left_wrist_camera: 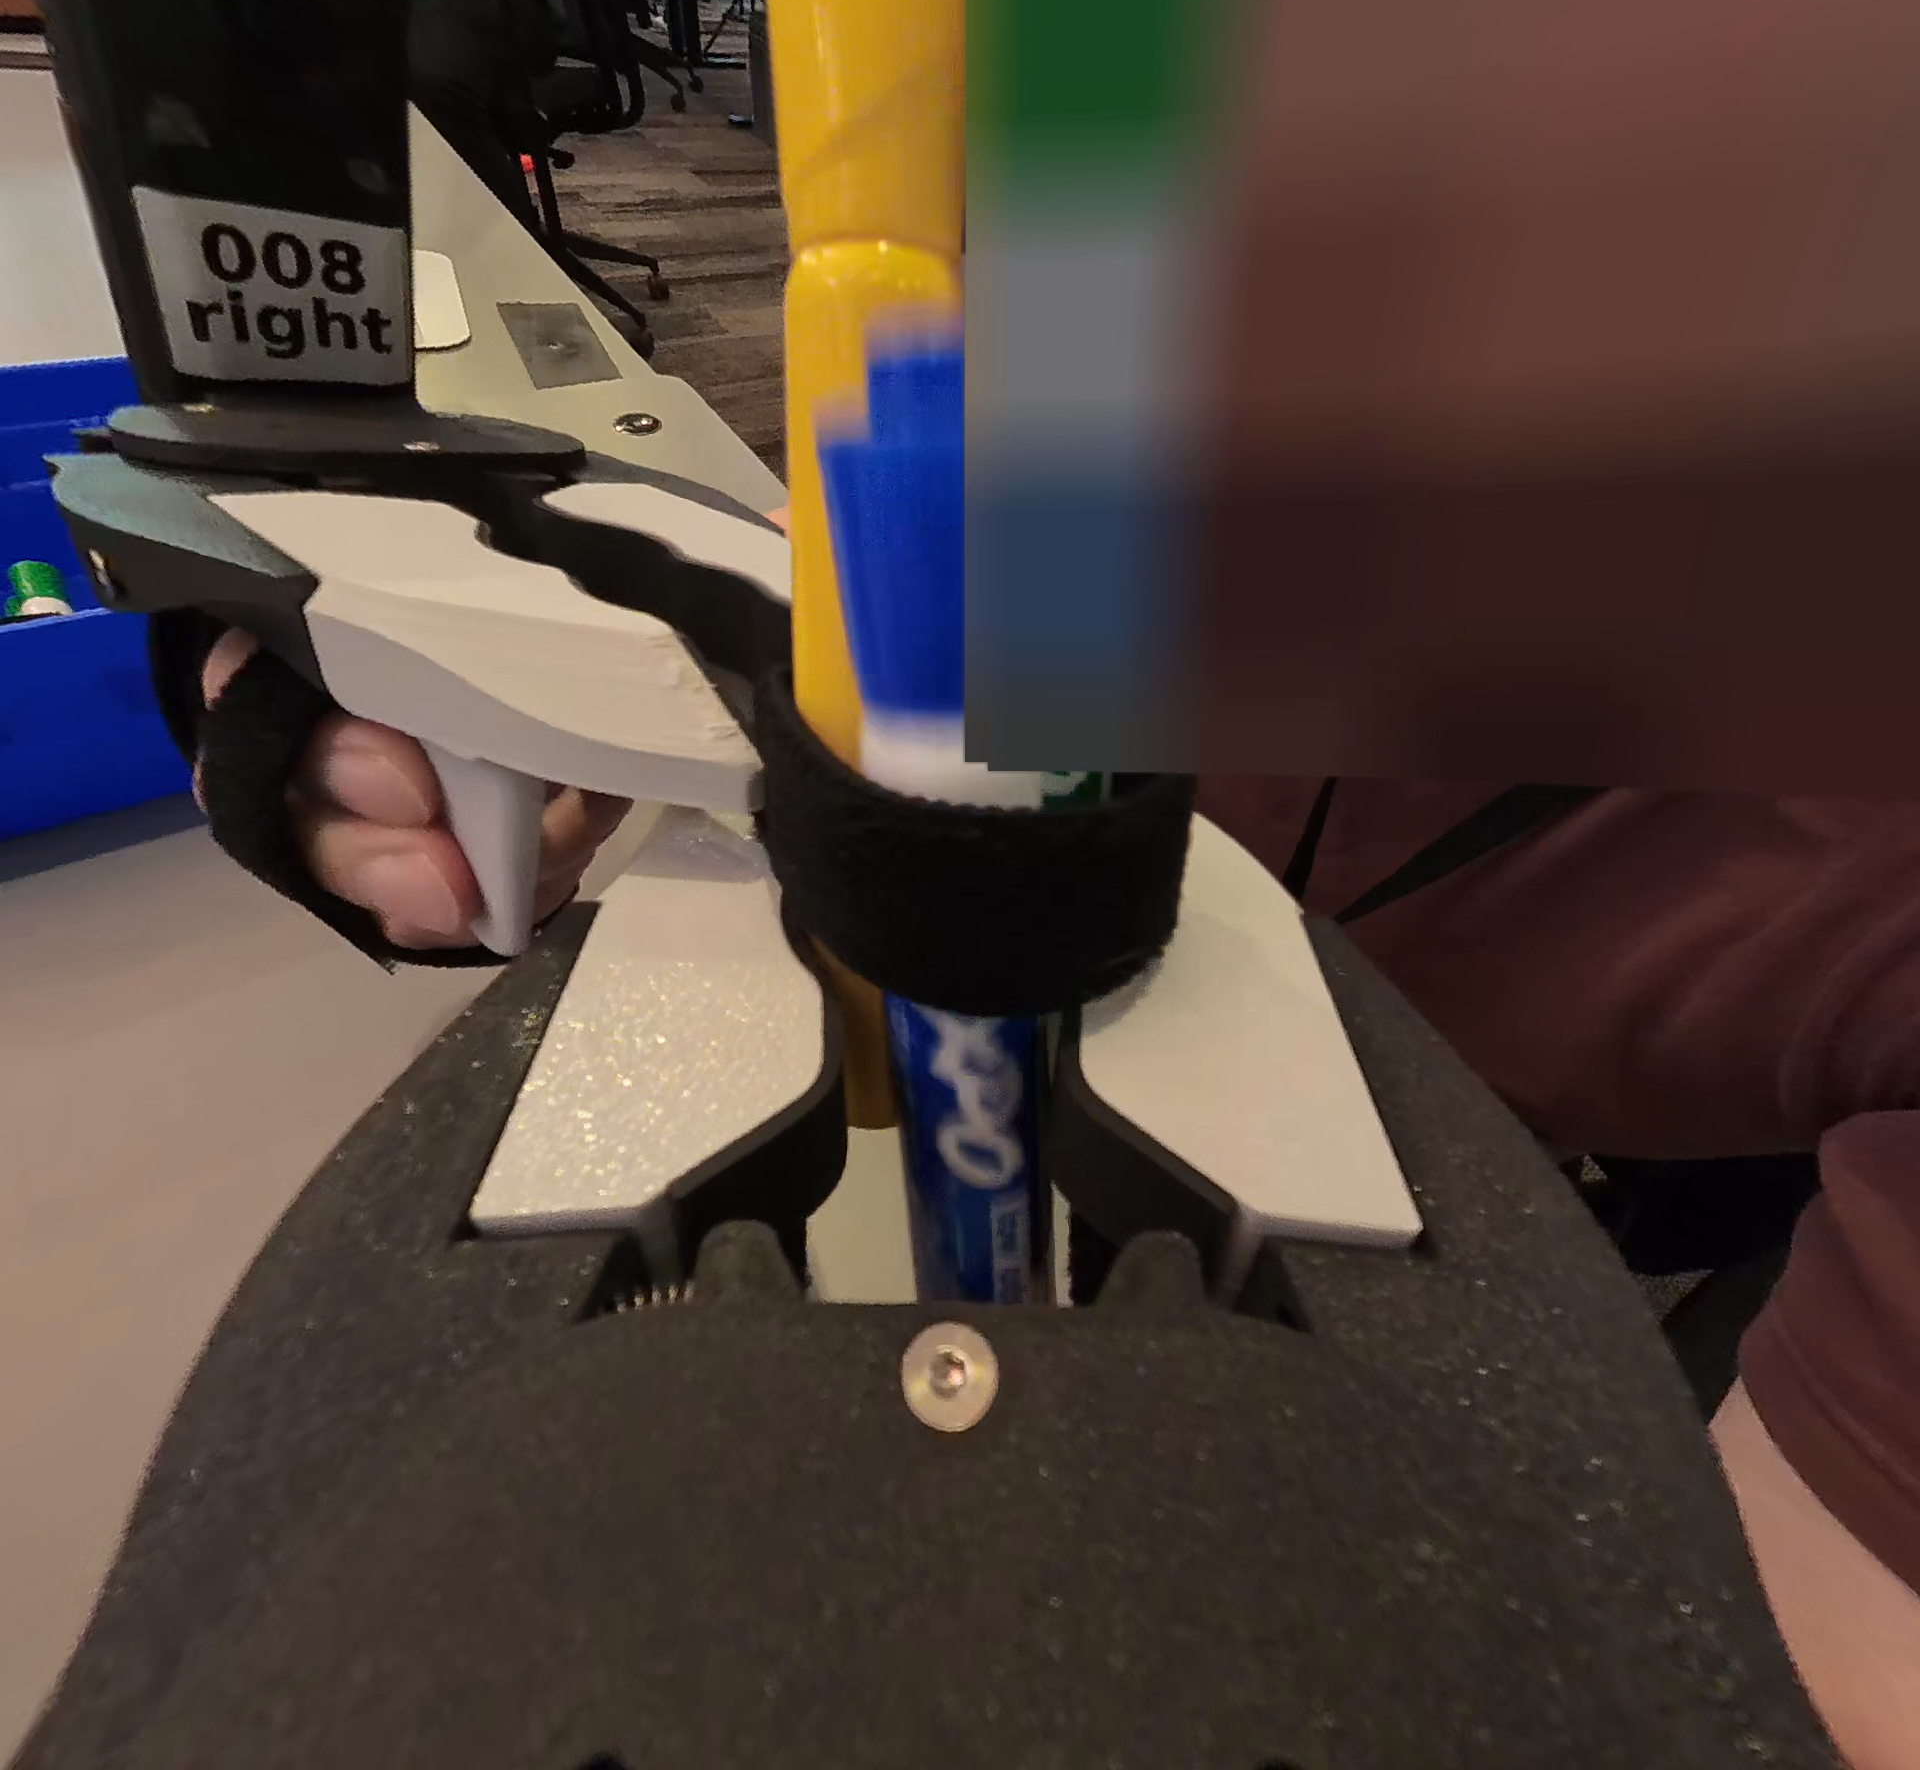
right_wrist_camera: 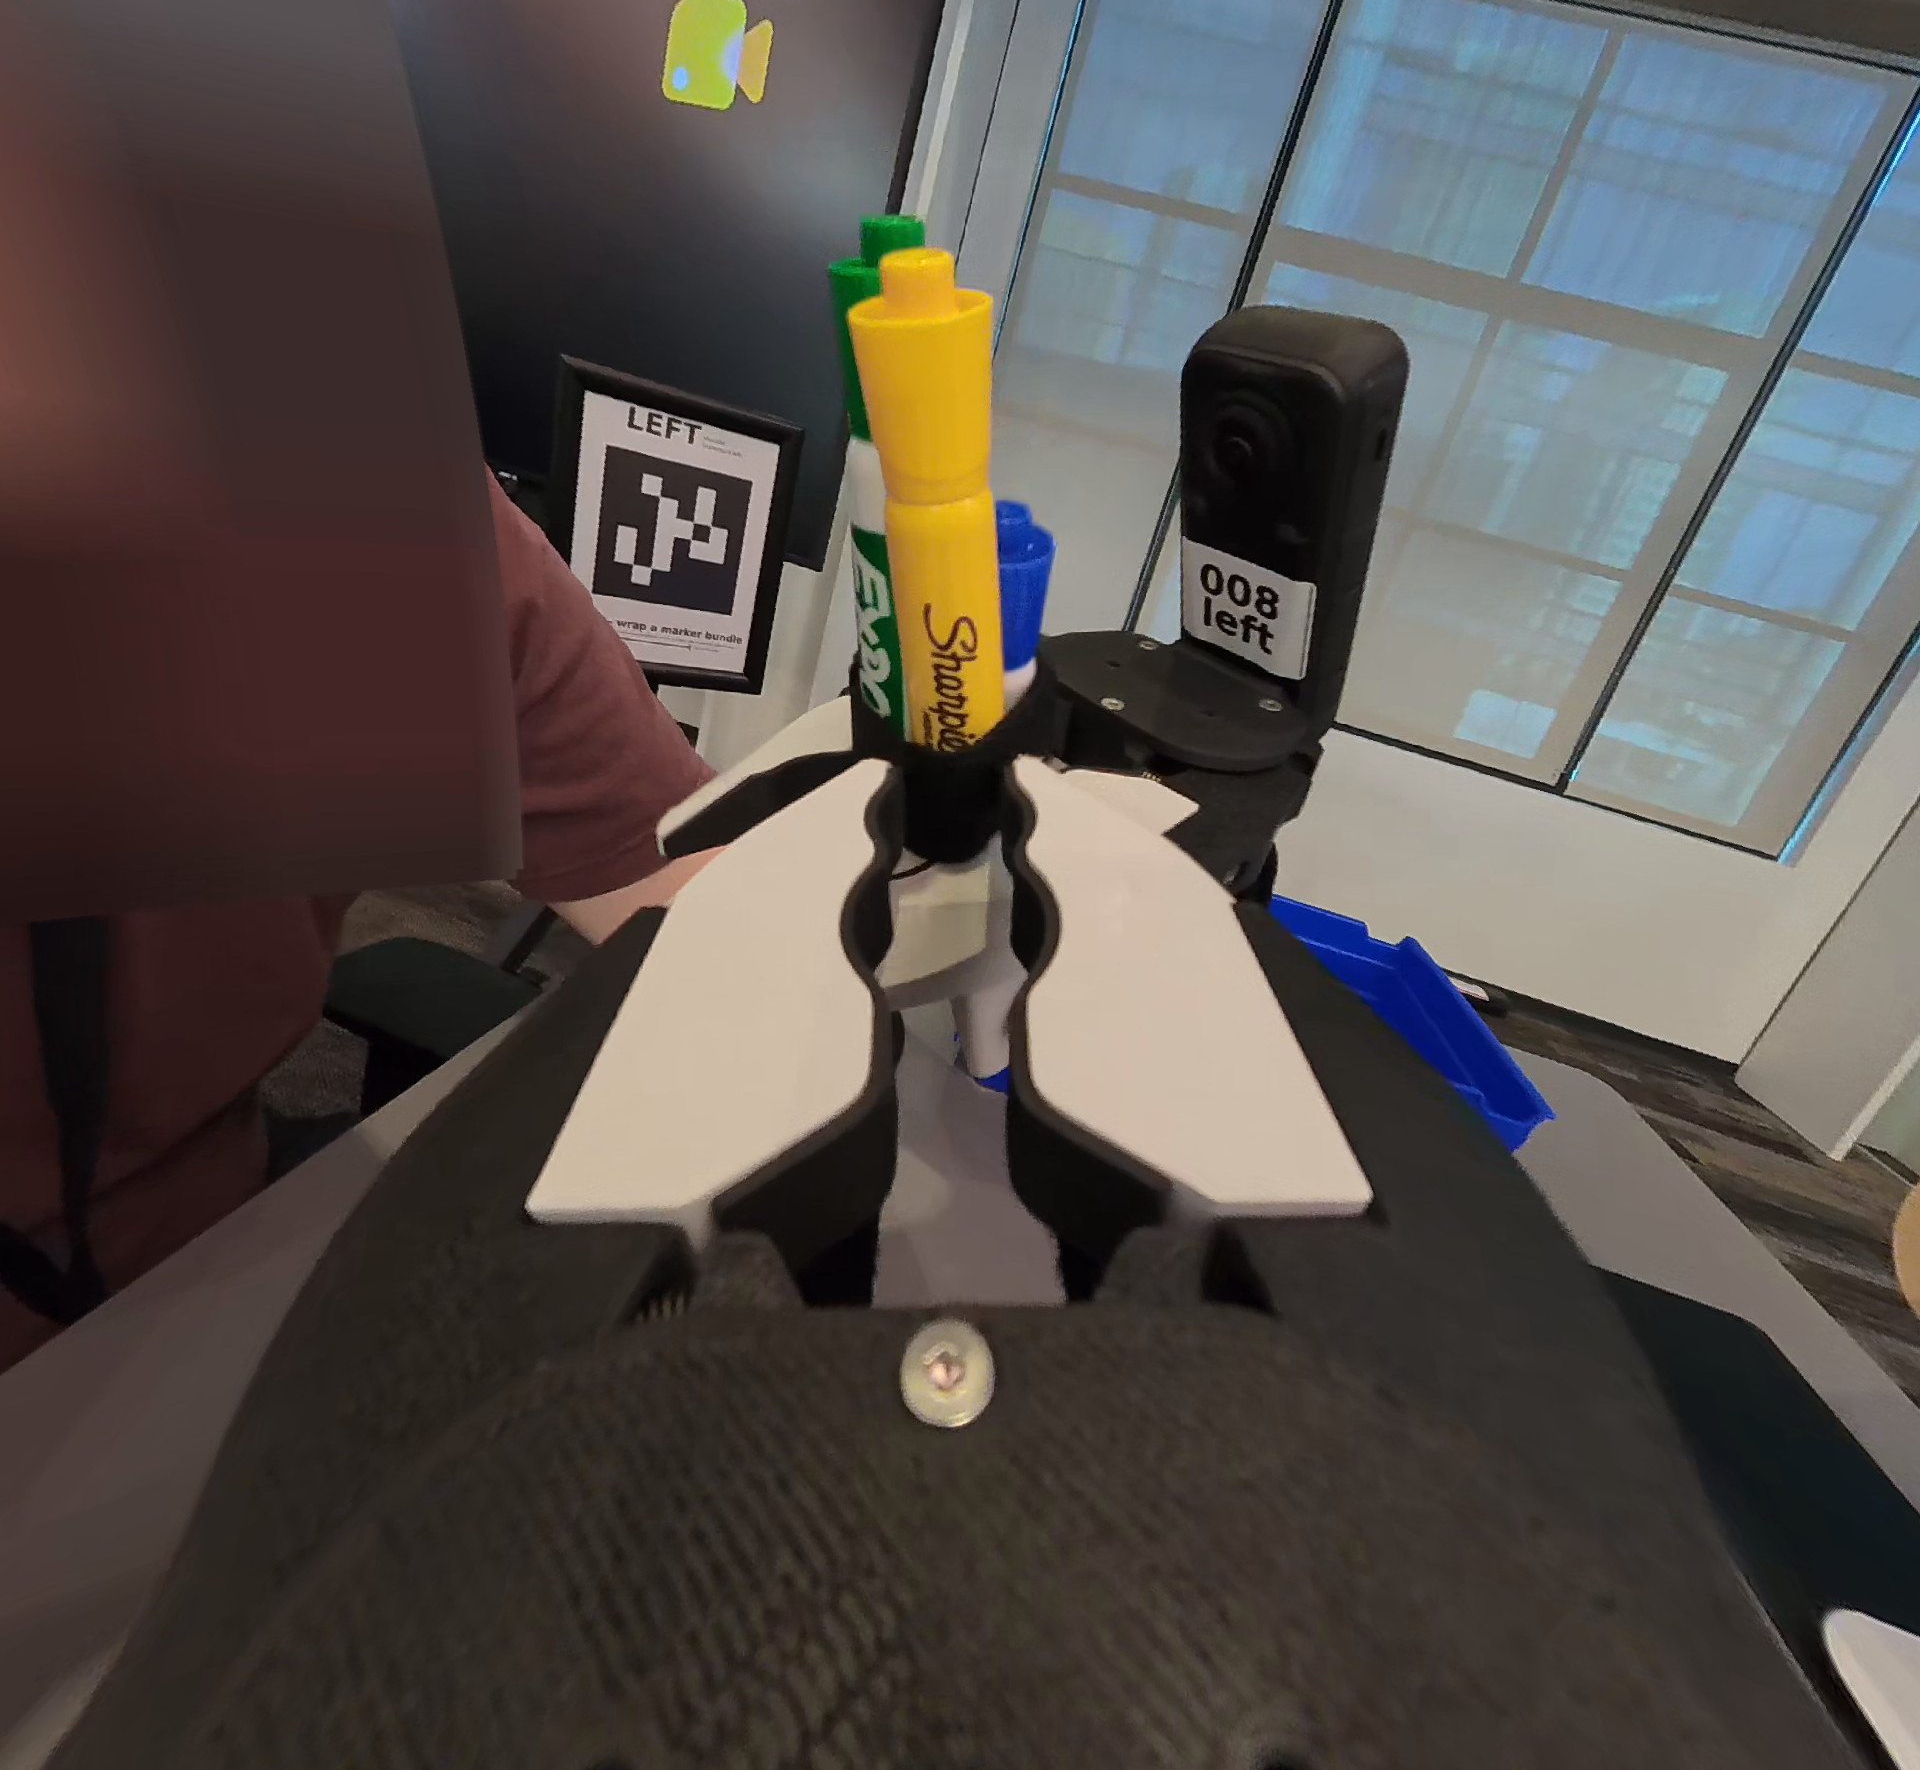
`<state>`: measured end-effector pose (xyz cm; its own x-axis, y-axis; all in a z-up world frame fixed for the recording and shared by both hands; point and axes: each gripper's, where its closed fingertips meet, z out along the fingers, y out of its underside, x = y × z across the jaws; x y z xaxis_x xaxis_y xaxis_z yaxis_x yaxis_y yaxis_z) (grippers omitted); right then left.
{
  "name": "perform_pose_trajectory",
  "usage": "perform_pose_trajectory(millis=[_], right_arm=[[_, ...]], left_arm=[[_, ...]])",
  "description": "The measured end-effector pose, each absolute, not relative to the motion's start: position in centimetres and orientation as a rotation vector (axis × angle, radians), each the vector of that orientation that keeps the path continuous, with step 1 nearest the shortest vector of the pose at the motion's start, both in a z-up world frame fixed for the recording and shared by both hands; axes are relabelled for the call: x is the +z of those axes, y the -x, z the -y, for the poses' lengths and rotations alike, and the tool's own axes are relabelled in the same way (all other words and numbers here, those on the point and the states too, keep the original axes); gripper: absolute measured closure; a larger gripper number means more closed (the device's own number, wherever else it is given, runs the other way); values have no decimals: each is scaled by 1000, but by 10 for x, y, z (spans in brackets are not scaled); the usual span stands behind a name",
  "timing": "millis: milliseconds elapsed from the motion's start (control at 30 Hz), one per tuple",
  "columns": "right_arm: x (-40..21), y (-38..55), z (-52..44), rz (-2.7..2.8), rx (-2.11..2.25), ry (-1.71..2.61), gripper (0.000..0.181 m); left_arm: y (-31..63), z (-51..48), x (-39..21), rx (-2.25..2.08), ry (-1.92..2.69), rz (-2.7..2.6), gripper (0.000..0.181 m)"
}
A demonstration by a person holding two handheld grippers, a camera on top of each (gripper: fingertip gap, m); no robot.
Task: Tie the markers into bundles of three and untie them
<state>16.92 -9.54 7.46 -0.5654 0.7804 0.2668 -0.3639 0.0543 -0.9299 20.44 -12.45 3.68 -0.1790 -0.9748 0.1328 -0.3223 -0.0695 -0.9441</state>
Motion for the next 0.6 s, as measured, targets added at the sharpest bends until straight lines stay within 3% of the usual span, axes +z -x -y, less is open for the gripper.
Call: perform_pose_trajectory(millis=[600], right_arm=[[66,-169,90,1472,1658,431,173]], left_arm=[[-203,117,26,-1231,1479,-1549,138]])
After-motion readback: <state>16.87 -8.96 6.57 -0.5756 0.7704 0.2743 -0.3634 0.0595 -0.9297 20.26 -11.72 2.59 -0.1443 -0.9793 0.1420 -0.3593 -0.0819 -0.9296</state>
